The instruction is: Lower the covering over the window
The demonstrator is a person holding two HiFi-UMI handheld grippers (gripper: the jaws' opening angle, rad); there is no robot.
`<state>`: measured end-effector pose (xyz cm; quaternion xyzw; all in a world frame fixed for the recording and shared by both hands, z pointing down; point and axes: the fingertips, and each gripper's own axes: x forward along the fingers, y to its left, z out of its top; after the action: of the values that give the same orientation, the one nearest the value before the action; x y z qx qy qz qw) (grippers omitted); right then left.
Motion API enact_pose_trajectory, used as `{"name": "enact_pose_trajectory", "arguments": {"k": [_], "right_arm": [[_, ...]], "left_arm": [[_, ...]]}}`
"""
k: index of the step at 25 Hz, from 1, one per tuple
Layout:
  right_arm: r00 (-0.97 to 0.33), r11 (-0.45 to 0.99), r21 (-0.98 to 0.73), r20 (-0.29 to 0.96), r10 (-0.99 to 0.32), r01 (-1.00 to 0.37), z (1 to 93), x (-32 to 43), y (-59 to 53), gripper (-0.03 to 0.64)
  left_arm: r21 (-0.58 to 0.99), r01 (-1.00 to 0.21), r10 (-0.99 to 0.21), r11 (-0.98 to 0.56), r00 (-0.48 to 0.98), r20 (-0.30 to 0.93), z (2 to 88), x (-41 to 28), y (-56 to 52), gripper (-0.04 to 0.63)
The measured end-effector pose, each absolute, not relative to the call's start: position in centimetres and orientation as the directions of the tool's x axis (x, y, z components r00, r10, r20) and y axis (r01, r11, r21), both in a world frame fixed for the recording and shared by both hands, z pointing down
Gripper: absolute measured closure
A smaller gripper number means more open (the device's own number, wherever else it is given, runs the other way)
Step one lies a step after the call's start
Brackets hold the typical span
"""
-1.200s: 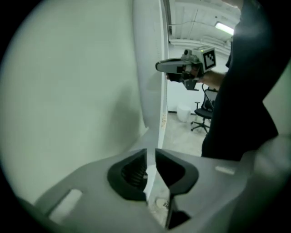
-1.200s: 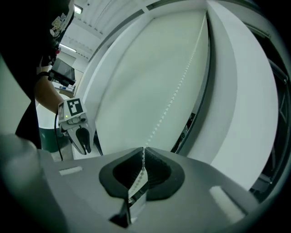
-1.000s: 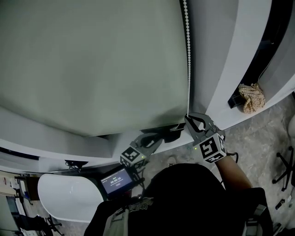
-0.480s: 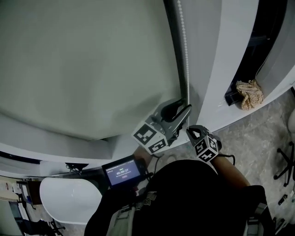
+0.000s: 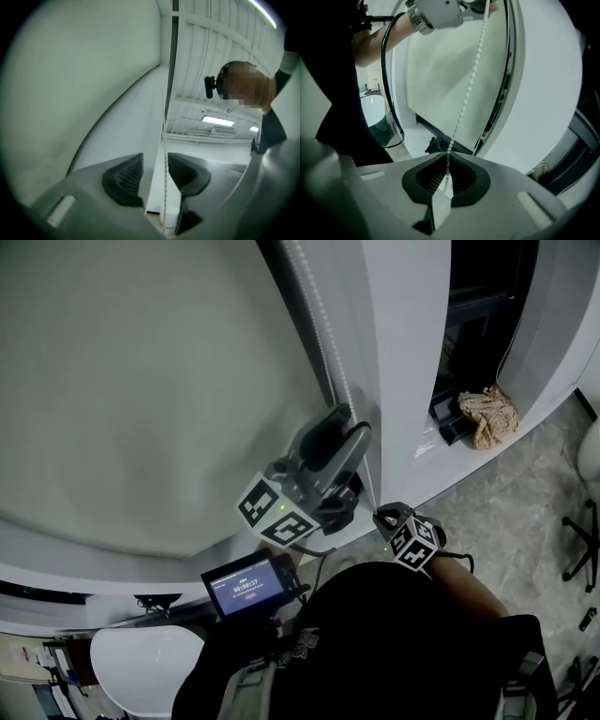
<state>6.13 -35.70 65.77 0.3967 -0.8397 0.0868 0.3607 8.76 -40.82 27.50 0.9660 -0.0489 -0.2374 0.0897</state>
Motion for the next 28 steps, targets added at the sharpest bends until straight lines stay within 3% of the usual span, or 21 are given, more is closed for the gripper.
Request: {"name": "enact_pose_trajectory", "arguments": {"k": [8, 9, 10, 11, 16, 19, 23, 28], "right_arm": [[-0.482, 0.740, 0.045, 0.732, -0.481, -0.671, 68.1, 4.3, -34.3, 0.609], [-0.486, 0.743, 0.038, 0.734, -0.475, -0.668, 68.1, 4.3, -34.4, 0.609], [-0.490, 0.744, 0.030, 0.735, -0.469, -0.667, 68.1, 4.2, -34.5, 0.609], [-0.494, 0.746, 0.023, 0.736, -0.463, -0.665, 68.2, 4.2, -34.4, 0.609], [-0.477, 0.752, -0.031, 0.790, -0.385, -0.658, 69.9, 4.8, -32.6, 0.597], [-0.485, 0.720, -0.081, 0.789, -0.376, -0.690, 70.7, 5.7, -31.5, 0.593], [-0.560, 0.597, -0.168, 0.607, -0.564, -0.784, 65.5, 7.5, -33.5, 0.561], [-0.611, 0.565, -0.256, 0.167, -0.774, -0.784, 51.4, 9.0, -36.2, 0.566]], "left_arm": [[0.153, -0.066, -0.135, -0.986, 0.855, -0.501, 24.8, 7.9, -40.0, 0.442], [0.153, -0.061, -0.131, -0.986, 0.852, -0.506, 24.6, 7.9, -40.0, 0.464], [0.143, -0.055, -0.121, -0.988, 0.855, -0.505, 24.5, 7.9, -39.8, 0.537], [0.128, -0.053, -0.110, -0.990, 0.860, -0.499, 24.5, 8.0, -39.5, 0.578], [0.143, -0.104, -0.155, -0.984, 0.898, -0.412, 26.9, 7.3, -40.0, 0.583], [0.145, -0.196, -0.235, -0.970, 0.911, -0.338, 29.7, 5.8, -41.2, 0.584], [0.156, -0.293, -0.322, -0.943, 0.922, -0.217, 34.5, 4.2, -42.8, 0.583], [0.174, -0.346, -0.363, -0.922, 0.928, -0.079, 42.6, 4.1, -42.9, 0.583]]}}
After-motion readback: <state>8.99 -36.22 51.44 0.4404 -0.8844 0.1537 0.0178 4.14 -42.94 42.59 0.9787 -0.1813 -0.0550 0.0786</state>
